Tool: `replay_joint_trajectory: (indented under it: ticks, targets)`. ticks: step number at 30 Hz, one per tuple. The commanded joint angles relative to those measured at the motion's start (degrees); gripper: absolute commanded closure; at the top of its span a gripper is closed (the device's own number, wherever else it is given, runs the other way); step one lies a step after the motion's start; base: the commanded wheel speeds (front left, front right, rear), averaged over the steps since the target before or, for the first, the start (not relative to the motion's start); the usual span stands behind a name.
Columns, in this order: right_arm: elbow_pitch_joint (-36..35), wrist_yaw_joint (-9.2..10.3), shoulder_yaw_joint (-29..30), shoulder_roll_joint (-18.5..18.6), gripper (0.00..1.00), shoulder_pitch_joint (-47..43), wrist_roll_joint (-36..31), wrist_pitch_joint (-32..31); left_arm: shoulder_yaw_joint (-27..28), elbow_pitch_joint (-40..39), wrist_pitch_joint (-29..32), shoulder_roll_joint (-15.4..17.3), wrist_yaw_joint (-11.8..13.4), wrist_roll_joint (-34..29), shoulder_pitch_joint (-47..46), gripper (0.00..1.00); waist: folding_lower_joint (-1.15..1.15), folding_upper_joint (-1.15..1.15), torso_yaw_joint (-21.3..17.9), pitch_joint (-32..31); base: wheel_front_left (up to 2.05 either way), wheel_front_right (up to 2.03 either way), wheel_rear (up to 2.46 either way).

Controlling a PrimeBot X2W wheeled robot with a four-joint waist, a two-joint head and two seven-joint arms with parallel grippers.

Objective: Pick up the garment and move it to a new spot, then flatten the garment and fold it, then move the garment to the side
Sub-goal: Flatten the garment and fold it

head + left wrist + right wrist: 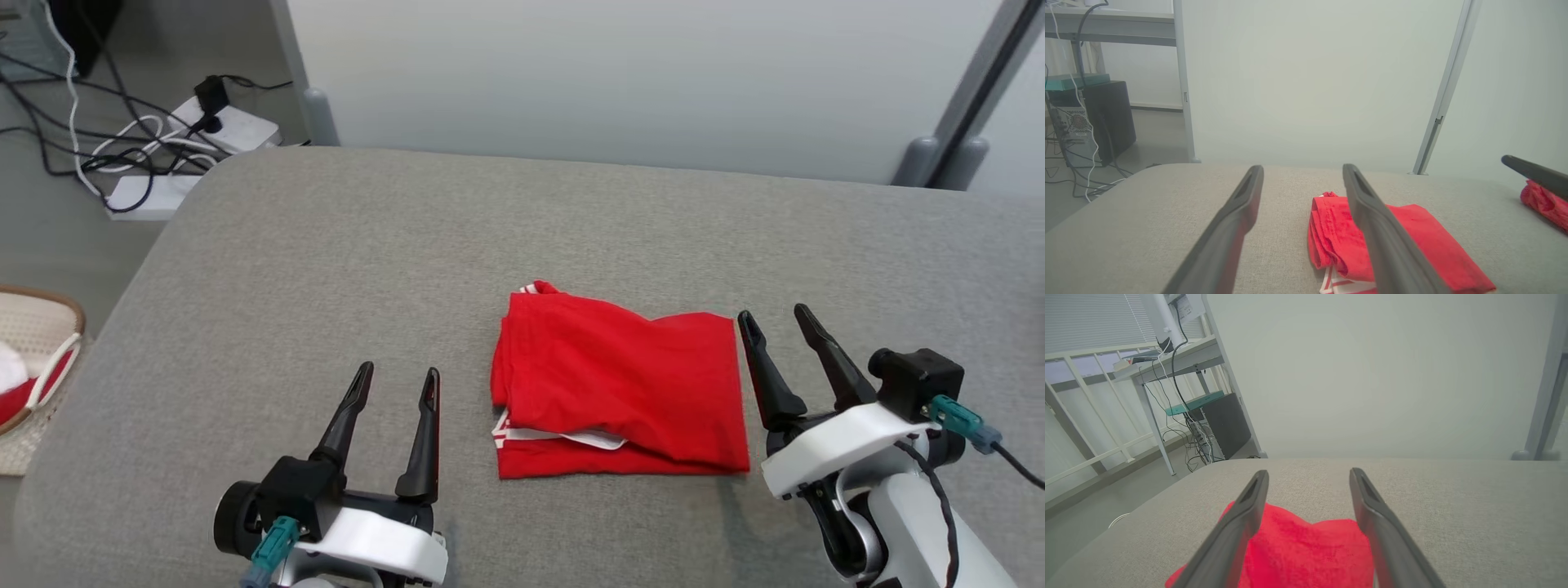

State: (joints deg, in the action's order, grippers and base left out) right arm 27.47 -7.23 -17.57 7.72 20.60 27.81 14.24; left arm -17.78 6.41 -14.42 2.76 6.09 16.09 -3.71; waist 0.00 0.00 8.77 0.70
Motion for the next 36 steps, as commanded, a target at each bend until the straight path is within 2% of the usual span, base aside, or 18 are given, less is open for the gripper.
replay_joint_trajectory:
  ticks: [1,6,15,23,36]
  targets:
    - [-3.27,-0.25,-0.07,0.1,0.0,-0.95,-1.63,0.75,2.31,-0.98,-0.58,0.11,-0.03,-0.21,-0.96,0.0,0.0,0.0,-3.19,-1.17,0.0,0.0,0.0]
    - [-6.3,-0.25,1.69,0.51,0.0,-3.94,-3.74,0.75,3.26,-0.56,-0.58,0.11,-0.18,-0.19,-0.51,0.0,0.0,0.0,-6.27,-1.91,0.0,0.0,0.0]
    - [-10.97,-0.25,5.86,1.26,0.0,-9.16,-5.62,0.75,5.13,-0.19,-0.58,0.11,-0.67,-0.22,1.21,0.0,0.0,0.0,-8.71,-3.23,0.0,0.0,0.0]
    - [-15.58,-0.25,8.39,1.9,0.0,-15.46,-5.72,0.75,7.67,-0.92,-0.58,0.11,-0.83,-1.89,4.29,0.0,0.0,0.0,-9.03,-4.04,0.0,0.0,0.0]
    - [-17.19,-0.25,9.32,2.37,0.0,-20.38,-4.38,0.75,10.15,-1.46,-0.58,0.11,-2.52,-4.75,7.32,0.0,0.0,0.0,-7.7,-5.44,0.0,0.0,0.0]
